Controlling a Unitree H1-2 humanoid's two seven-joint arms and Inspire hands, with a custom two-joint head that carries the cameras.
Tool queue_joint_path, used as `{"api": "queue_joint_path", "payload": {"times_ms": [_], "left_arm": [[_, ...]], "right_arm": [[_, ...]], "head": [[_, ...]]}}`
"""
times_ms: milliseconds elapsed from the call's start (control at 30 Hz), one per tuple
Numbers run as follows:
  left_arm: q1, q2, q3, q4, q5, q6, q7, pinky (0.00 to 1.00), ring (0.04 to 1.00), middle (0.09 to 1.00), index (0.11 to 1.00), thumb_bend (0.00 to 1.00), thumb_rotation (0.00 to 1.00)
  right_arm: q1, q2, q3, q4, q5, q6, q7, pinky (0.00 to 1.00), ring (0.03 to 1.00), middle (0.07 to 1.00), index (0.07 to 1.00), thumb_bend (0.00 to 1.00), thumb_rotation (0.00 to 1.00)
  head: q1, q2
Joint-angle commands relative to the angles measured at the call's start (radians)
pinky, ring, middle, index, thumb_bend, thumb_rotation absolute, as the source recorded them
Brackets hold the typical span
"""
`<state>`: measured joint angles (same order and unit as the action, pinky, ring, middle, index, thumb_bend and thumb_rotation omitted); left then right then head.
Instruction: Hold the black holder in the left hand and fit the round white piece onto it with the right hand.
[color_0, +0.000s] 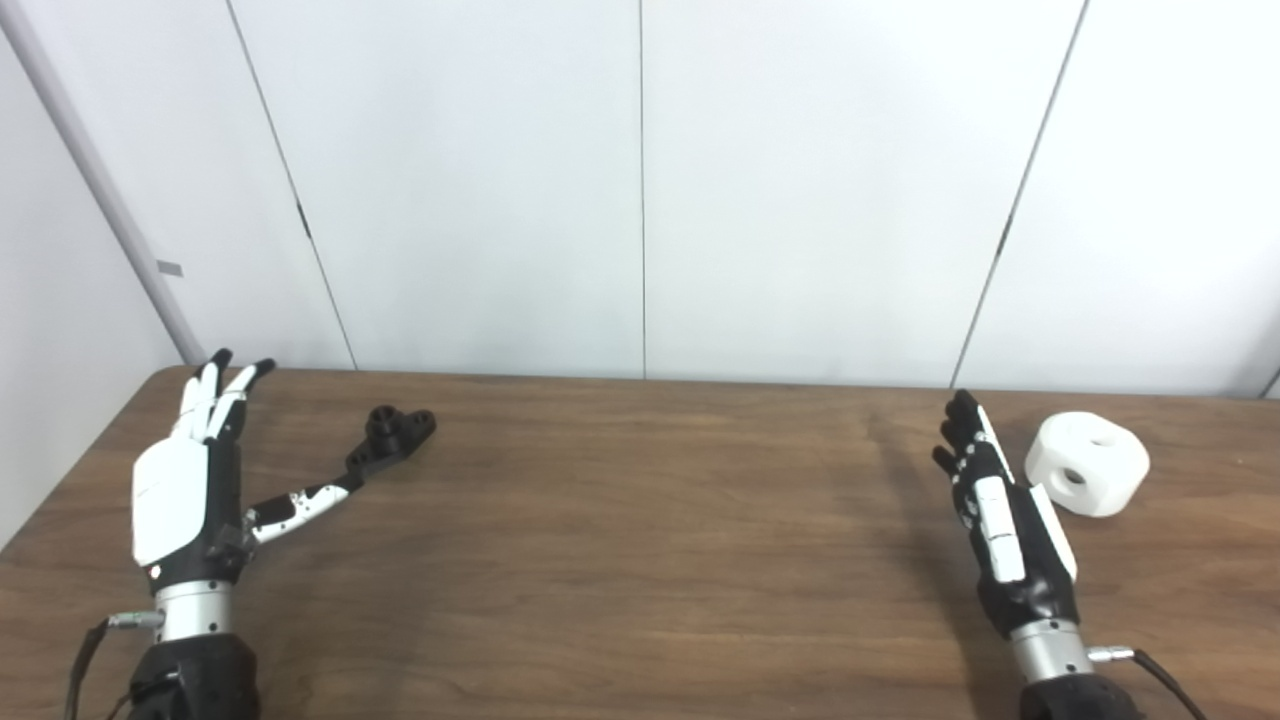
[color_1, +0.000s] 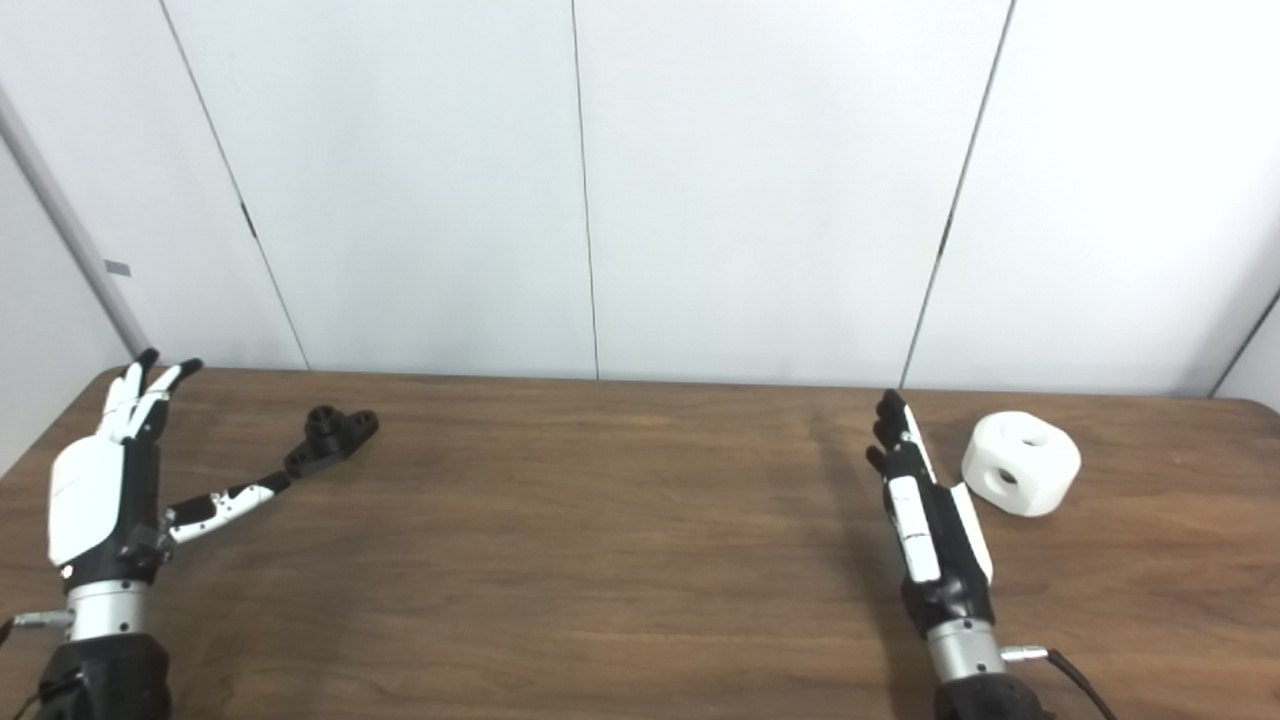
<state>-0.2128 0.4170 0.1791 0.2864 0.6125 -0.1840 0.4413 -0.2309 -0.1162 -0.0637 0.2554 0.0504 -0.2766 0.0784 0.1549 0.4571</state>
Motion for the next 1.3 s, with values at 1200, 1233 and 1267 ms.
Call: {"api": "queue_joint_path", "payload": {"times_ms": [1200, 1233, 1267], "left_arm": [[-0.207, 0.199, -0.218, 0.338, -0.081, 0.081, -0.268, 1.00, 0.991, 0.935, 0.814, 0.99, 0.42], [-0.211, 0.199, -0.221, 0.346, -0.081, 0.075, -0.263, 1.00, 0.986, 0.930, 0.809, 0.98, 0.41], [-0.215, 0.199, -0.225, 0.354, -0.078, 0.070, -0.260, 1.00, 0.984, 0.927, 0.806, 0.98, 0.41]], "right_arm": [[0.040, -0.026, -0.019, 0.095, 0.079, -0.034, 0.044, 1.00, 1.000, 1.000, 0.999, 0.48, 1.00], [0.041, -0.026, -0.018, 0.094, 0.080, -0.037, 0.047, 1.00, 1.000, 1.000, 1.000, 0.47, 1.00], [0.044, -0.025, -0.017, 0.089, 0.081, -0.035, 0.048, 1.00, 1.000, 1.000, 1.000, 0.47, 1.00]], "head": [[0.097, 0.020], [0.097, 0.020], [0.094, 0.024]]}}
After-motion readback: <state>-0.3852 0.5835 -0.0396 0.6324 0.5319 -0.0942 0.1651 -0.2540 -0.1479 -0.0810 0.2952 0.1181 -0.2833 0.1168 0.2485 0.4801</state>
